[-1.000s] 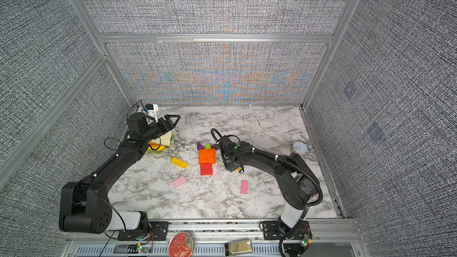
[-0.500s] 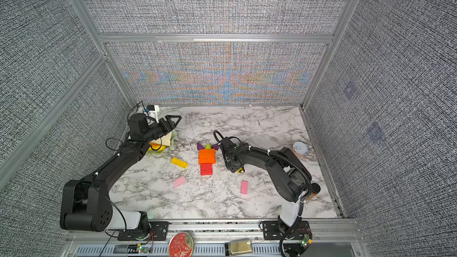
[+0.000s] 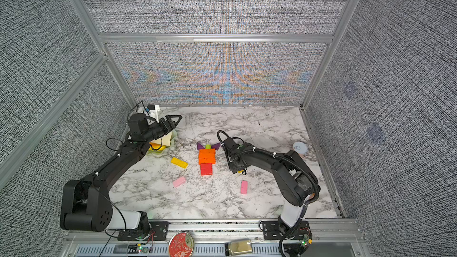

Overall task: Assemble a carrot with building blocks
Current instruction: Assemble the building block at the center of the board.

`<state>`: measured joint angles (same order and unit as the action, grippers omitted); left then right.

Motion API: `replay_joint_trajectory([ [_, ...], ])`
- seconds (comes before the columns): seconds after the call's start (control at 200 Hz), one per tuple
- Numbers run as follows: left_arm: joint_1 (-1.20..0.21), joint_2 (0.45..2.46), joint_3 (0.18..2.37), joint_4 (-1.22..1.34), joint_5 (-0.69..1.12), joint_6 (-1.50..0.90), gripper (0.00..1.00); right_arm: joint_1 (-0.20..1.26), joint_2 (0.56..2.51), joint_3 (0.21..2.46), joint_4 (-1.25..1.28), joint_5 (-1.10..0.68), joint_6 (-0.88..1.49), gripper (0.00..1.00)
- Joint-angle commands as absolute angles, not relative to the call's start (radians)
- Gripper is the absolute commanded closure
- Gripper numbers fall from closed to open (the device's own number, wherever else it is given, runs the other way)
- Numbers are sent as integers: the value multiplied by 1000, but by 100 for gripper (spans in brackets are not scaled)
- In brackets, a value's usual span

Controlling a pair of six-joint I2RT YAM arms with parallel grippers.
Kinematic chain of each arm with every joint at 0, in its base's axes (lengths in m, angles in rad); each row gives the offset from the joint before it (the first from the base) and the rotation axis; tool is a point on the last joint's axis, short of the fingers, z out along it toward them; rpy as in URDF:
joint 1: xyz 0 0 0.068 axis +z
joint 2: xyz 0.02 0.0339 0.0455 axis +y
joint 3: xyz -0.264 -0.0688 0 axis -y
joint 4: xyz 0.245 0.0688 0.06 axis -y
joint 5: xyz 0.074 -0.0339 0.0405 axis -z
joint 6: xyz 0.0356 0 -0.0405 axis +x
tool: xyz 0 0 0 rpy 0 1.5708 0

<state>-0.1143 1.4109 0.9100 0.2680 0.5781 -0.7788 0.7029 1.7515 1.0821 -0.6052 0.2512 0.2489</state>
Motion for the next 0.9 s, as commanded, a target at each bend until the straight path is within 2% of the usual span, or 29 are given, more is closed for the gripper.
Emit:
replay_joint_trajectory([
  [0.0, -113, 1411, 909, 295, 584, -778, 23, 704, 1735, 1073, -641, 189, 325, 41],
  [0.175, -117, 1424, 908, 293, 584, -778, 23, 691, 1718, 1041, -643, 165, 390, 41],
  [0.32, -127, 1430, 908, 302, 601, -787, 23, 645, 1723, 1010, -620, 166, 420, 52],
  [0.445, -150, 1437, 907, 312, 614, -796, 23, 628, 1728, 1014, -619, 182, 423, 55],
  [0.895, -298, 1493, 898, 370, 680, -848, 23, 572, 1794, 1118, -617, 178, 387, 56],
])
